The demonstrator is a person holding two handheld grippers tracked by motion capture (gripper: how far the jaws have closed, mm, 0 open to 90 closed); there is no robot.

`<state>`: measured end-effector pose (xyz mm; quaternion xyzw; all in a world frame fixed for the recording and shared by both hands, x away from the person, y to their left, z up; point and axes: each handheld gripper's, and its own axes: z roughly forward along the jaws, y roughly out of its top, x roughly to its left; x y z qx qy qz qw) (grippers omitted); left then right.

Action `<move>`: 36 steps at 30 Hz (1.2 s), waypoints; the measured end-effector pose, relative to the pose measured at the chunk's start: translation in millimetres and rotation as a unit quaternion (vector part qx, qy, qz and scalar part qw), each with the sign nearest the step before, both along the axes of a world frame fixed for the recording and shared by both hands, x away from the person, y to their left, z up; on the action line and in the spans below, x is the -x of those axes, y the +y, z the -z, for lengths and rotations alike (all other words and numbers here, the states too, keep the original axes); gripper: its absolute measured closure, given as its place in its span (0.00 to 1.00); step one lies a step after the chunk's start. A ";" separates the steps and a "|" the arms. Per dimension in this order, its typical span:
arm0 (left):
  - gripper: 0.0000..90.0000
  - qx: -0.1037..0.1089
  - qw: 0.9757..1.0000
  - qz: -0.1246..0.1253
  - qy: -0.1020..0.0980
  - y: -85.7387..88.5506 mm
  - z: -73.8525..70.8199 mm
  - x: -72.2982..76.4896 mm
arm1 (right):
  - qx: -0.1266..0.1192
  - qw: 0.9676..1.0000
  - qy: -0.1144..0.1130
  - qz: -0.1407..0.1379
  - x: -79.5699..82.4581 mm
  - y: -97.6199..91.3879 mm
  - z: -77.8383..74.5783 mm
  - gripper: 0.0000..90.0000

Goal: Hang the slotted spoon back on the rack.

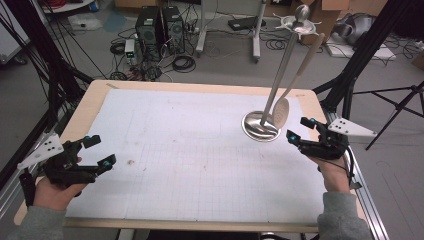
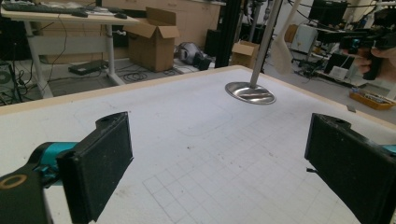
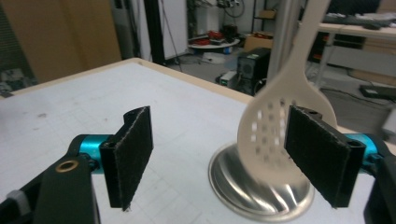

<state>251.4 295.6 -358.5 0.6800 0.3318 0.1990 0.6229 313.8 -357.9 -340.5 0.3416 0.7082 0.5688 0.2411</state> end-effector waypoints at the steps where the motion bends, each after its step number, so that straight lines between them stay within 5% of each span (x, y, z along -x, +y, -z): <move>1: 0.09 0.000 1.000 0.000 0.000 0.0 0.0 -0.1 | -0.004 1.000 -0.001 0.005 3.0 -0.6 5.1 0.25; 7: 0.09 0.002 1.000 0.002 0.000 -1.5 0.0 -1.0 | -0.005 1.000 0.012 0.015 10.3 -1.1 19.2 0.22; 15: 0.09 0.000 1.000 -0.001 -0.003 -2.1 1.4 -2.3 | -0.026 1.000 -0.007 0.011 24.6 -3.8 15.7 0.18; 36: 0.09 0.000 1.000 -0.027 -0.015 -1.3 9.7 -11.0 | -0.021 0.999 0.000 0.030 44.7 -15.2 36.4 0.18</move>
